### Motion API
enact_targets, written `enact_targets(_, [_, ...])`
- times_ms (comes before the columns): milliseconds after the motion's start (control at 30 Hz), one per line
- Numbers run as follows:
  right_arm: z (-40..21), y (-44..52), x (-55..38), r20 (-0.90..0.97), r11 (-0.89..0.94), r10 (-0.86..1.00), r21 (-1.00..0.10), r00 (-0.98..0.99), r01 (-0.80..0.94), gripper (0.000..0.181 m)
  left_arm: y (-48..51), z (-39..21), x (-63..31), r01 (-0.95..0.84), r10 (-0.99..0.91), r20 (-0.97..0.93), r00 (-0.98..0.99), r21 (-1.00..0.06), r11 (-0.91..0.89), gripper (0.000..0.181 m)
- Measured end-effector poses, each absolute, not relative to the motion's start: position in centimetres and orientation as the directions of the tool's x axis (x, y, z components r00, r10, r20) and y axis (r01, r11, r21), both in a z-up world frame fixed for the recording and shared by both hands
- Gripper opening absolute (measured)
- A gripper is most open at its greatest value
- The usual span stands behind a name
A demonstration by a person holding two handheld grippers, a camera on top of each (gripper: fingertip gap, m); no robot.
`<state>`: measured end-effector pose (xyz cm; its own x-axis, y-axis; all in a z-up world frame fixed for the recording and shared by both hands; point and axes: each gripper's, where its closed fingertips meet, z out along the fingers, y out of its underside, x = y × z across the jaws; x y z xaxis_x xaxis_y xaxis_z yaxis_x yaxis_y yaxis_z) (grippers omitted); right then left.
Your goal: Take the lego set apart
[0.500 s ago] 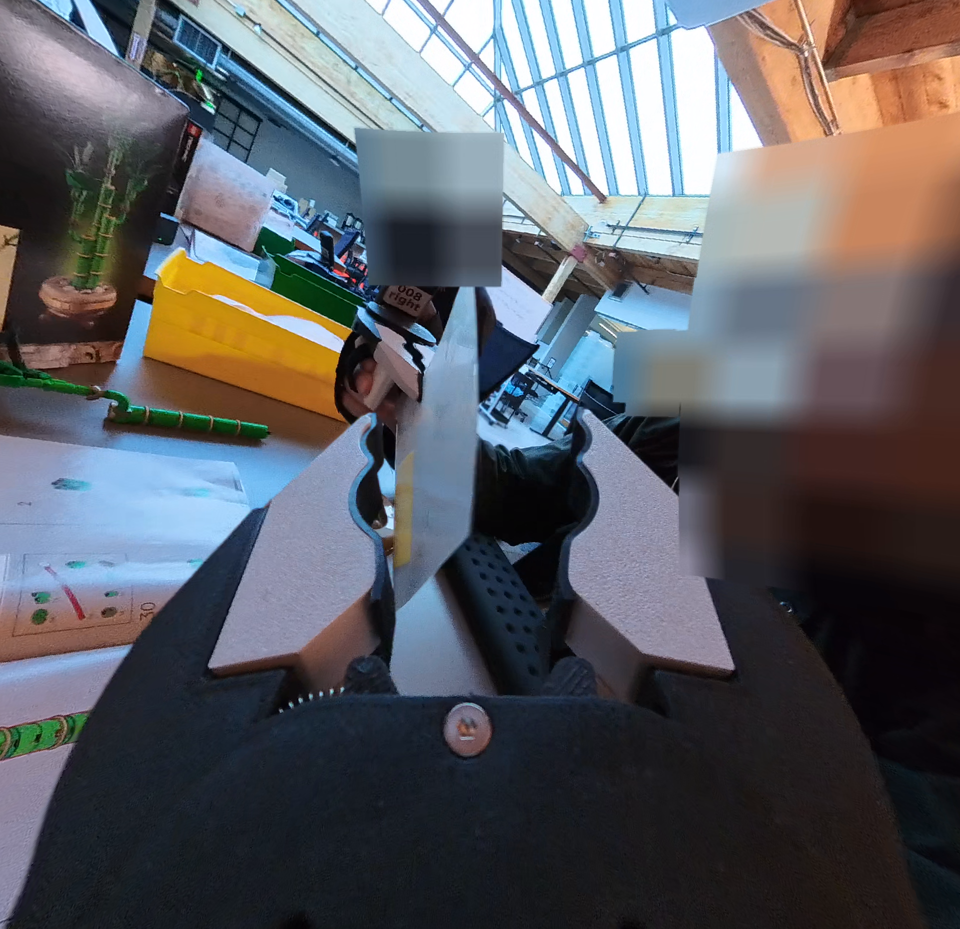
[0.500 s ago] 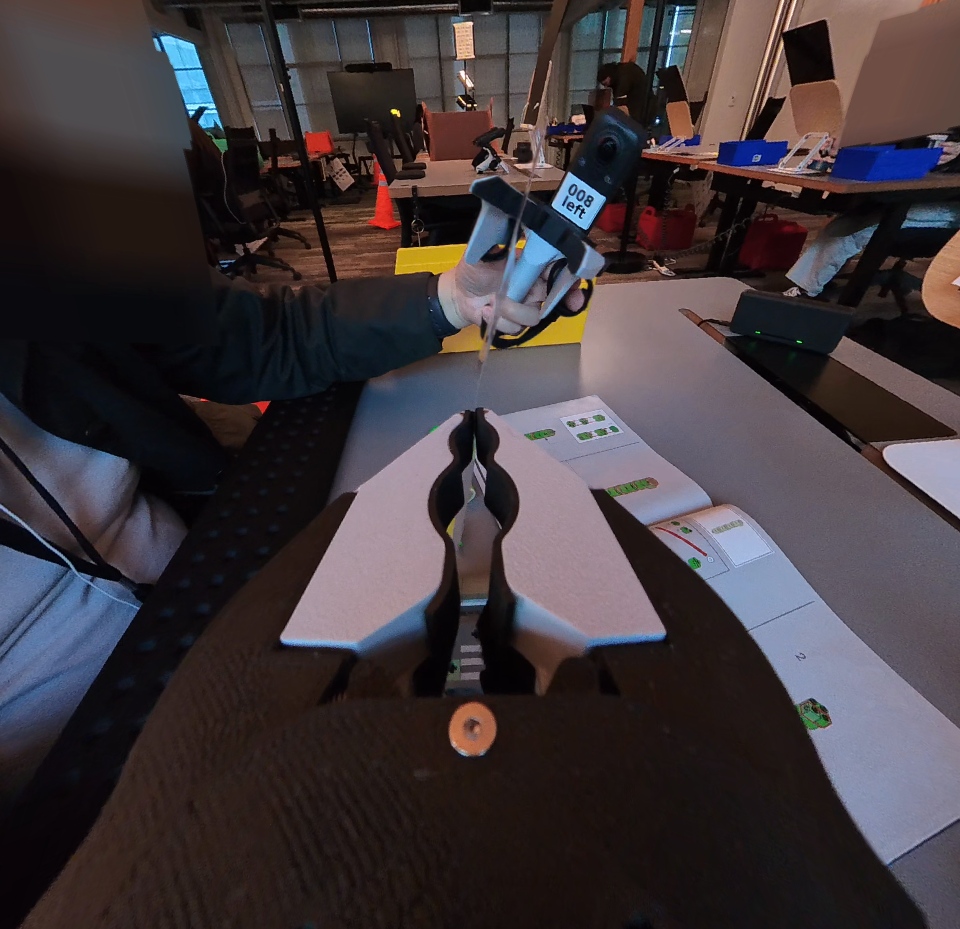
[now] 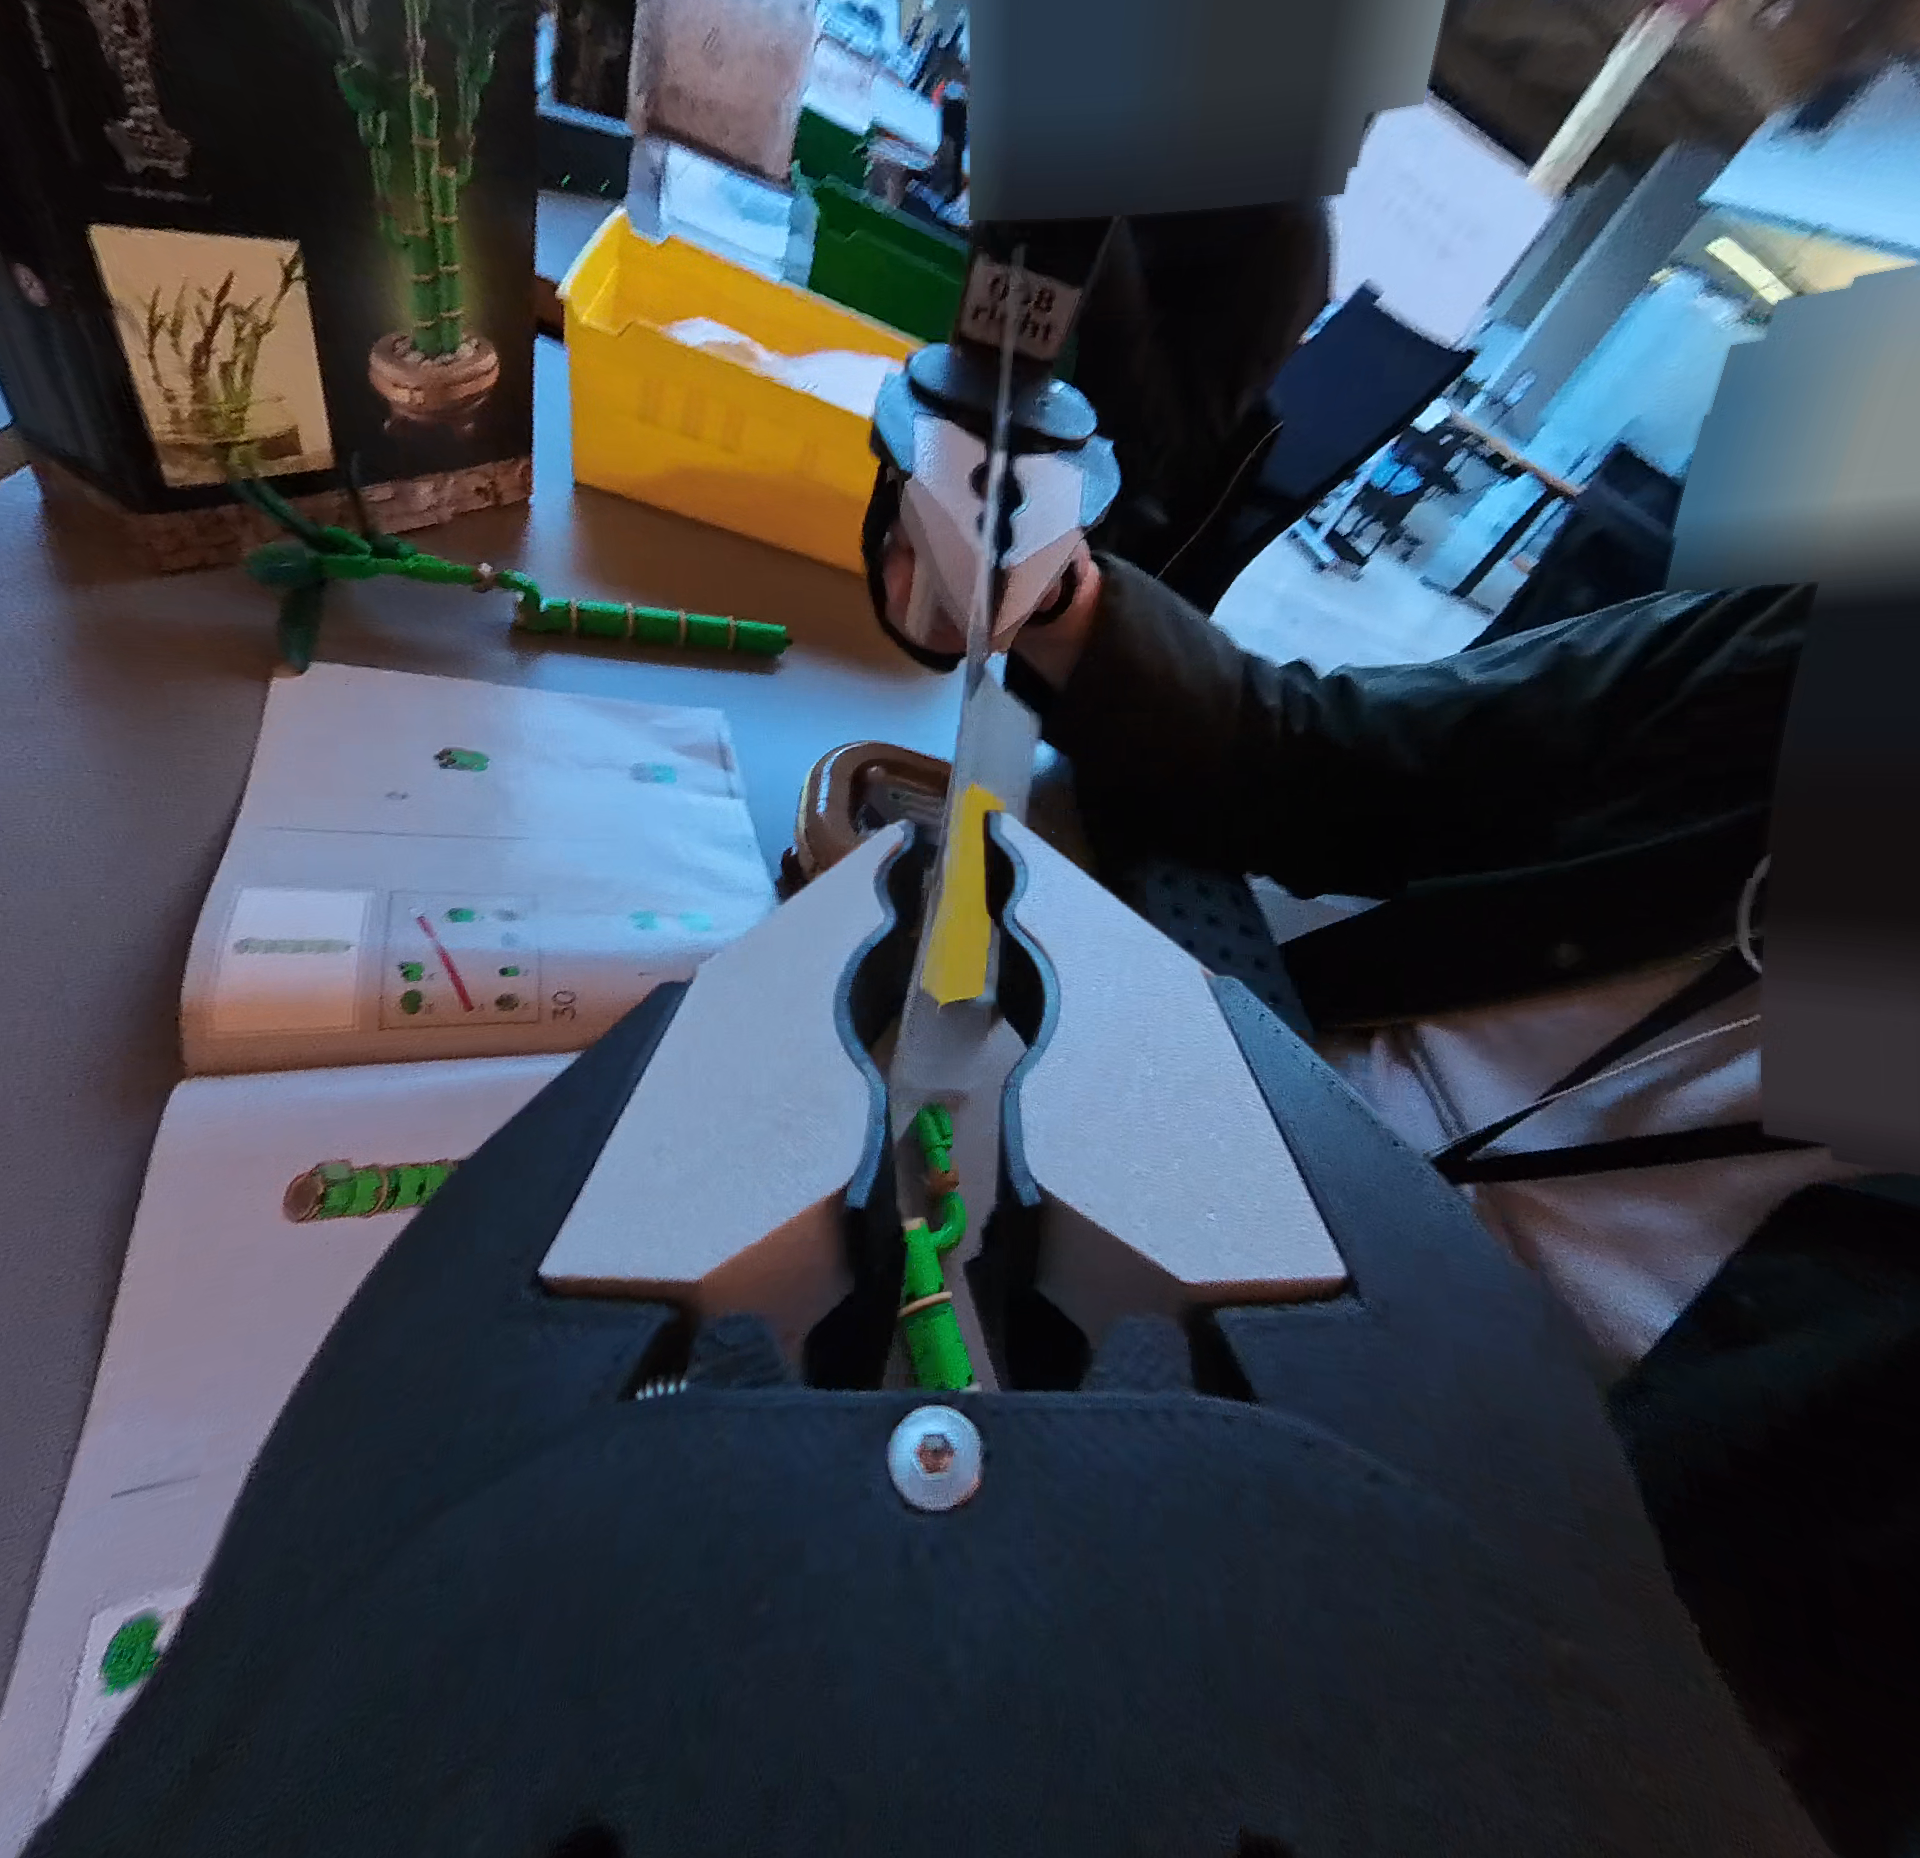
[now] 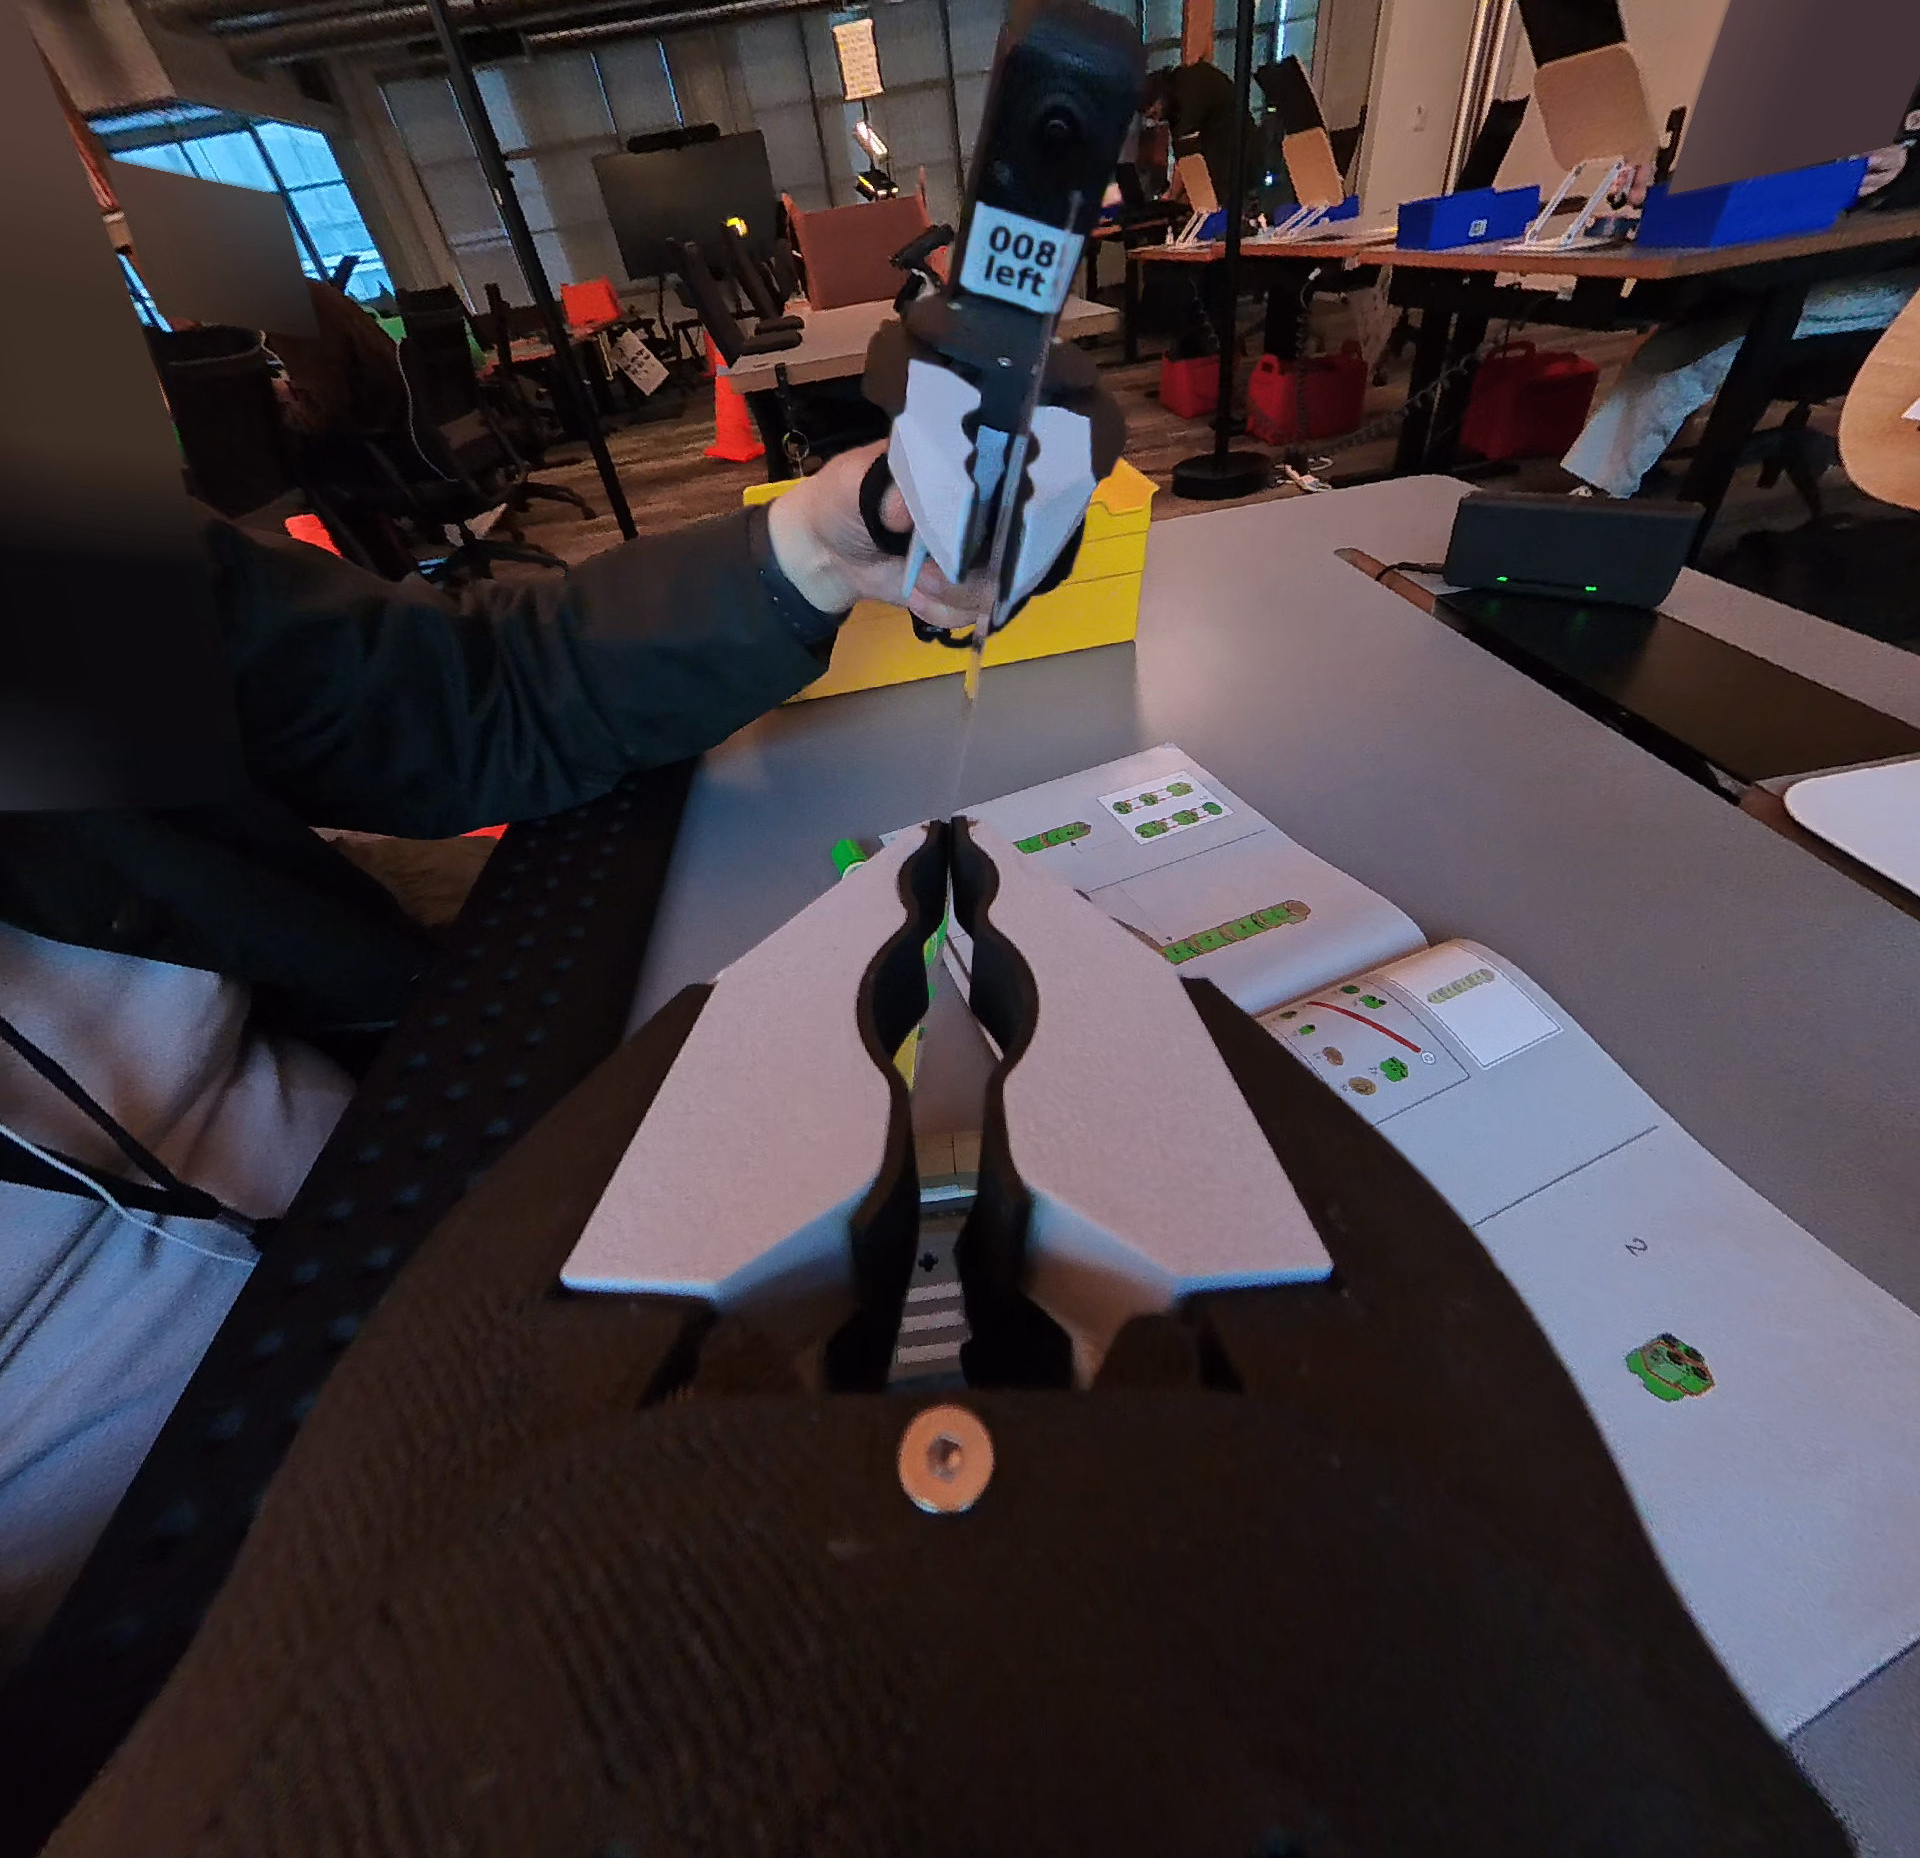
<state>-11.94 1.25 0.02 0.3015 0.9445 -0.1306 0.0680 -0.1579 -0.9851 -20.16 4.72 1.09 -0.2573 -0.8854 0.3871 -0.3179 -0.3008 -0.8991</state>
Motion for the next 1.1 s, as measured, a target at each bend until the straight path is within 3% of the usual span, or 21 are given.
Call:
enact_targets(167, [-0.4, 1.7, -12.0, -0.155, -0.18, 0.941, -0.982, 0.301, 0.057, 0.0, 5.1, -1.2, -19.5, -0.449, -0.936, 0.327, -0.133, -0.861, -0.238, 0.0])
enact_targets(500, [0.6, 4.9, -7.7, -0.125, -0.089, 0.856, -0.992, 0.501, -0.094, 0.017, 7.8, 2.3, -22.2, -0.424, -0.945, 0.31, 0.102, -0.846, -0.323, 0.0])
enact_targets(733, [1.9, 5.9, -4.6, -0.172, -0.061, 0.806, -0.976, 0.566, -0.209, 0.013, 15.4, 9.3, -31.8, -0.273, -0.835, 0.355, 0.421, -0.828, -0.49, 0.0])
enact_targets(933, [1.6, 5.8, -4.3, -0.134, -0.043, 0.796, -0.985, 0.591, -0.165, 0.012, 25.4, 15.9, -45.3, 0.042, -0.604, 0.401, 0.689, -0.854, -0.519, 0.0])
enact_targets(1100, [1.5, 5.8, -4.5, -0.134, -0.05, 0.798, -0.986, 0.587, -0.157, 0.011, 31.2, 13.3, -52.7, 0.204, -0.423, 0.518, 0.744, -0.779, -0.593, 0.0])
